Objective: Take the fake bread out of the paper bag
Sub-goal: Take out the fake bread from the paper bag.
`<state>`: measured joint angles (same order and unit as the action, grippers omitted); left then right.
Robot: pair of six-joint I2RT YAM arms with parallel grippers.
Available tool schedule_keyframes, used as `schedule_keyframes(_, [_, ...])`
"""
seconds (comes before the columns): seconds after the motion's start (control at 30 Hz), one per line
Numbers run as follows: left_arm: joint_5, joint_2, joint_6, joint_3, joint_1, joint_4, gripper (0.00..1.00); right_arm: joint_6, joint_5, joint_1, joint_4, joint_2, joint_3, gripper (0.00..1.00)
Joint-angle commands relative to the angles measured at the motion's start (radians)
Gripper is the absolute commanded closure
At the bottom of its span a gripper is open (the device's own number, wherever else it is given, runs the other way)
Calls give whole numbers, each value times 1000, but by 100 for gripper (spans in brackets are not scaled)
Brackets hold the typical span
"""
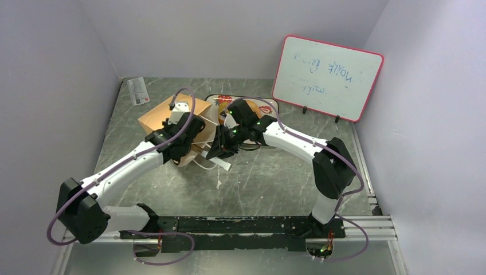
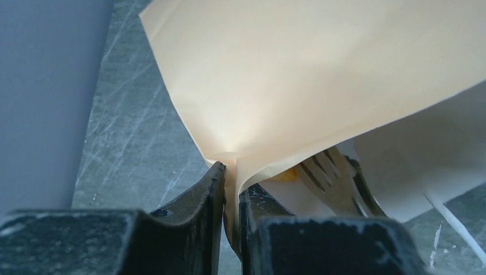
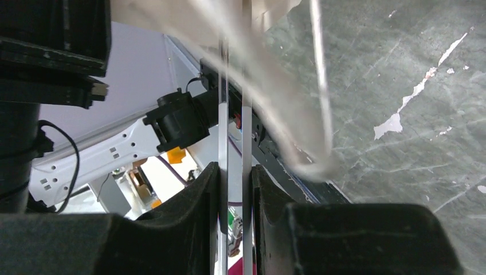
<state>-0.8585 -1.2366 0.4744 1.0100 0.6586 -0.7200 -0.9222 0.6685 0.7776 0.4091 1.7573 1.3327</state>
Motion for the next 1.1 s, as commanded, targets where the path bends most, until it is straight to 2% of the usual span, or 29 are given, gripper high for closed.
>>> schedule_keyframes(0.0, [11,-38,59,-23,26,55,93,23,24,-8,58,16,44,82])
schedule_keyframes(0.27, [28,-50,62,-46,38,109,93,3,49,-14,39,51,34,76])
schedule_keyframes(0.53, [26,-41,54,-54,47,109,93,-12,52,-27,26,22,7,67])
schedule_keyframes(1.07, [30,-48,39,-48,48,118,93,-10,71,-50,16,-10,-46,66])
